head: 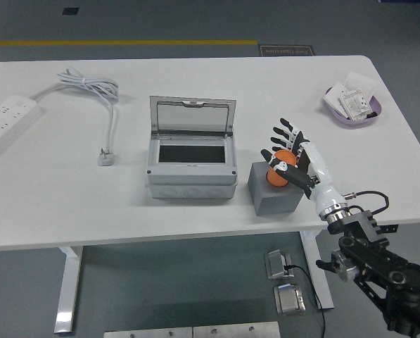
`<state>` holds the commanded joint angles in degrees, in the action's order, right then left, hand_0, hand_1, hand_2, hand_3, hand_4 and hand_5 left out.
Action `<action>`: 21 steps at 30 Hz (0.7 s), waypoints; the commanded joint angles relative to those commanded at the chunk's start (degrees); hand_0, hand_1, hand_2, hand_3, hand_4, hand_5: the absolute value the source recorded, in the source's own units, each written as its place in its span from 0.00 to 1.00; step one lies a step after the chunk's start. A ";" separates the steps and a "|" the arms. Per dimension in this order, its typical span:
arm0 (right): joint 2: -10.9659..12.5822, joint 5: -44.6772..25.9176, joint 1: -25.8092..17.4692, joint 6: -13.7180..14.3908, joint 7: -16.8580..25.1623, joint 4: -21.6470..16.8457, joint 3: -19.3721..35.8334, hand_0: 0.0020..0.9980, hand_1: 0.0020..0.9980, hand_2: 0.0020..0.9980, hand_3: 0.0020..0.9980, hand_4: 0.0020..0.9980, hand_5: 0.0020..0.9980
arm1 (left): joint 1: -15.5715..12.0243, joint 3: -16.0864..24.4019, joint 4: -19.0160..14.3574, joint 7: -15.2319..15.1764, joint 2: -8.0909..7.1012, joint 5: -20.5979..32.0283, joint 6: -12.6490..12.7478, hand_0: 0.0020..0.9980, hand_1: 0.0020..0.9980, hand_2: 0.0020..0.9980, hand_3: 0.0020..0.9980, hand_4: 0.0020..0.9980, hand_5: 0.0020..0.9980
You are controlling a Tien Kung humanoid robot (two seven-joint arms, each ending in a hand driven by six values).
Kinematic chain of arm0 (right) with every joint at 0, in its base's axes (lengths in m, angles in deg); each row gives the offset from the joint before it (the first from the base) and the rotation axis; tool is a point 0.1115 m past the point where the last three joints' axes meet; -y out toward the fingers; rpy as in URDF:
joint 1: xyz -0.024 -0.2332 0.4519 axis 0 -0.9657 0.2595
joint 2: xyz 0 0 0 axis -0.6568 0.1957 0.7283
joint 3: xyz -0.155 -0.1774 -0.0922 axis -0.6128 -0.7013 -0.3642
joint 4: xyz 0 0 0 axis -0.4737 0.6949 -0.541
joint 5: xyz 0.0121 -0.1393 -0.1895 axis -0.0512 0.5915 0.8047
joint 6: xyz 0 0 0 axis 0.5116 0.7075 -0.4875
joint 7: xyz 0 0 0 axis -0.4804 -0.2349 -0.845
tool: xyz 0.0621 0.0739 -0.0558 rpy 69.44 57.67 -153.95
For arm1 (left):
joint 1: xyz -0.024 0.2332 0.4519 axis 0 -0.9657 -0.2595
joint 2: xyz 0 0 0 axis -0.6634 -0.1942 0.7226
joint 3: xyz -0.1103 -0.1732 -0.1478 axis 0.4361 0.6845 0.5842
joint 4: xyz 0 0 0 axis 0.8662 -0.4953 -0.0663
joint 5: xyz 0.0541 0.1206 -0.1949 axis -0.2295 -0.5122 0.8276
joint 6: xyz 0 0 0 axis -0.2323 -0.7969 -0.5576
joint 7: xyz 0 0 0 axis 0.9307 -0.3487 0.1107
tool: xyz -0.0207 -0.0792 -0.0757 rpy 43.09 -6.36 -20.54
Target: Fetch the battery,place it into the box,close the lid of the box
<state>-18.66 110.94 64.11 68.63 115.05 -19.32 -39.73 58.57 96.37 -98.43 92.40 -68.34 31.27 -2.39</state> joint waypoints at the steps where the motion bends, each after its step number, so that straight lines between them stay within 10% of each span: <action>1: 0.02 -0.05 0.00 -0.02 0.03 0.01 -0.05 0.81 0.86 0.88 0.99 0.81 0.28 | 0.00 -0.01 0.00 -0.01 0.00 0.01 0.00 0.64 0.70 0.61 0.61 0.61 0.17; 21: 0.40 -3.91 0.29 0.01 0.36 0.36 -2.59 0.60 0.64 0.67 0.84 0.73 0.18 | 0.20 -0.87 0.00 -0.42 -0.07 0.55 -0.10 0.64 0.70 0.61 0.61 0.61 0.17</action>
<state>-18.25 107.03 64.40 68.64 115.41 -18.97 -42.33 58.77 95.50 -98.43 91.97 -68.41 31.82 -2.49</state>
